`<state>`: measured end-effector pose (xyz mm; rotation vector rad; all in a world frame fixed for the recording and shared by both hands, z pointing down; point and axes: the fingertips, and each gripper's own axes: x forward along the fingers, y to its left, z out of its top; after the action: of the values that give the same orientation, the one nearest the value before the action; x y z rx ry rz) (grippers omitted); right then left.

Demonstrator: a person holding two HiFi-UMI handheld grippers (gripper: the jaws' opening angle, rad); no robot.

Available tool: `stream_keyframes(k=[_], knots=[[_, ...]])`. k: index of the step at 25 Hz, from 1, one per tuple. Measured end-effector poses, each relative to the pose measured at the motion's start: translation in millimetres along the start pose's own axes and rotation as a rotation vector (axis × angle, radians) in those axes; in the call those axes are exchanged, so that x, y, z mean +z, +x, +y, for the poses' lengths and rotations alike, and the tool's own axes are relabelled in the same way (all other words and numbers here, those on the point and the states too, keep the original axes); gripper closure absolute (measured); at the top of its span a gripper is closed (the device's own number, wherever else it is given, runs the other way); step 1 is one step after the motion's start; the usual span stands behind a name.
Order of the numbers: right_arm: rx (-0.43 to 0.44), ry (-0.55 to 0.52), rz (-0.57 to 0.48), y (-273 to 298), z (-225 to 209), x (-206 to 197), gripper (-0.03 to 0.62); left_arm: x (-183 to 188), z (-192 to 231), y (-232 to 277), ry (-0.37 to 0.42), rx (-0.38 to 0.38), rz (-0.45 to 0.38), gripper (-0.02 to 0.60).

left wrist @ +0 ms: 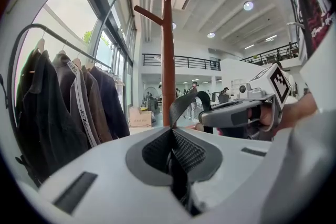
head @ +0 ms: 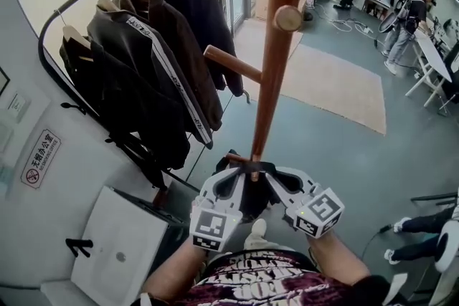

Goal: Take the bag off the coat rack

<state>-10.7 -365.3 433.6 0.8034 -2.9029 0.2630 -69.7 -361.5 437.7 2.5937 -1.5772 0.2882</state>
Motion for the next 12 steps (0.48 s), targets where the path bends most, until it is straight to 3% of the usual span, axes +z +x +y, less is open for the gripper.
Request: stream_keyframes(k=[12], knots=[[-0.02, -0.025, -0.086, -25, 39, 29, 0.569, 31, -11, -48, 0.013, -0.024, -0.056, 0.574]])
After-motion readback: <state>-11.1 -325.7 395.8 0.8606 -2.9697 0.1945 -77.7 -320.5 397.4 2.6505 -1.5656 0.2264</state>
